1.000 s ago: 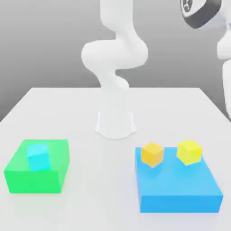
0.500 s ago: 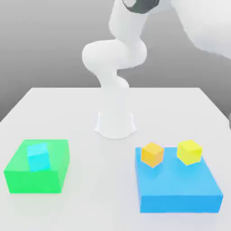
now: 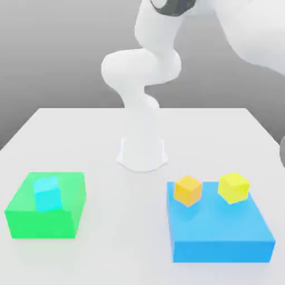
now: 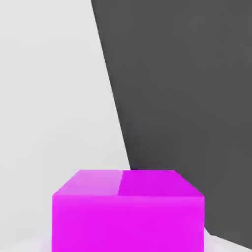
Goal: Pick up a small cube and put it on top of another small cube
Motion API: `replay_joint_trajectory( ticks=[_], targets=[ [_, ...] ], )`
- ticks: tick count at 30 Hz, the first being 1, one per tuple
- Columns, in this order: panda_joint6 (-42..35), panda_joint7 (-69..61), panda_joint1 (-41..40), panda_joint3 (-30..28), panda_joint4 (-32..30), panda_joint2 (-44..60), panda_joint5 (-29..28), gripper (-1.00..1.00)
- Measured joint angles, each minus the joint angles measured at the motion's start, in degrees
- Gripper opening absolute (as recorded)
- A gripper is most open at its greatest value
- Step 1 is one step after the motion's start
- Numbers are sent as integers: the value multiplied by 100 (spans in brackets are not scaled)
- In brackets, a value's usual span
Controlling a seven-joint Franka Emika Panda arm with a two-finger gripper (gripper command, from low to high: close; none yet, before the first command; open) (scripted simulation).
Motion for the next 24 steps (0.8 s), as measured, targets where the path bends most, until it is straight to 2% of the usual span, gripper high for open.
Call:
replay_joint_trajectory(
  ticks=[11, 14, 22, 24],
  targets=[
    [-272, 999, -1223, -1439, -1801, -2105, 161, -100],
    [-379, 1493, -2141, -1857, -2421, -2843, -6, -100],
    [-539, 2619, -3372, -2328, -3837, -4450, -428, -100],
    [-225, 2651, -3455, -2422, -4037, -4331, -390, -100]
  ],
)
